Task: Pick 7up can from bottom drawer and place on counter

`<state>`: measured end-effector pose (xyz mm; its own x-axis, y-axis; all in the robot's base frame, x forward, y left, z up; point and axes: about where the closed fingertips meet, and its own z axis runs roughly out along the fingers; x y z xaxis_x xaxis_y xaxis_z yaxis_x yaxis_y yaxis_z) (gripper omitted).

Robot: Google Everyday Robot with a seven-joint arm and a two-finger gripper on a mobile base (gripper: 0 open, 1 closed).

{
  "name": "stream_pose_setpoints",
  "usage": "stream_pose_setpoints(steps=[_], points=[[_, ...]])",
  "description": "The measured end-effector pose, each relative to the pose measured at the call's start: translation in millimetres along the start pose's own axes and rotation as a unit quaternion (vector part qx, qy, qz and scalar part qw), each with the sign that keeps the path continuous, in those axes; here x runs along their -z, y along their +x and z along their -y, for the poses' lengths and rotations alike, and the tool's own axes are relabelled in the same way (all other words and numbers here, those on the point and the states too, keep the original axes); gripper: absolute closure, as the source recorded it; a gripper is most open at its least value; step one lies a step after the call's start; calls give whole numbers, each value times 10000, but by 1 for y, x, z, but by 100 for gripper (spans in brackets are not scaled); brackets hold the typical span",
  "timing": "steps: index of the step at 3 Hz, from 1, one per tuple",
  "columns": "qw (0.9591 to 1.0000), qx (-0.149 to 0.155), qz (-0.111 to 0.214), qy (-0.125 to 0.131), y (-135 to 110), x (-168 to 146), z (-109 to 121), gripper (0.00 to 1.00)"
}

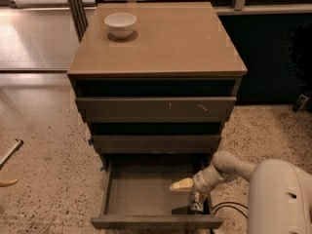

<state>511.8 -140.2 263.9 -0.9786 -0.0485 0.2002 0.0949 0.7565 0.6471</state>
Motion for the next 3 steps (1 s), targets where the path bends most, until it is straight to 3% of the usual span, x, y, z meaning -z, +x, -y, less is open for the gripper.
stream_pose_setpoints(steps=[3], points=[[9994,-99,341,-5,-34,-18,37,0]])
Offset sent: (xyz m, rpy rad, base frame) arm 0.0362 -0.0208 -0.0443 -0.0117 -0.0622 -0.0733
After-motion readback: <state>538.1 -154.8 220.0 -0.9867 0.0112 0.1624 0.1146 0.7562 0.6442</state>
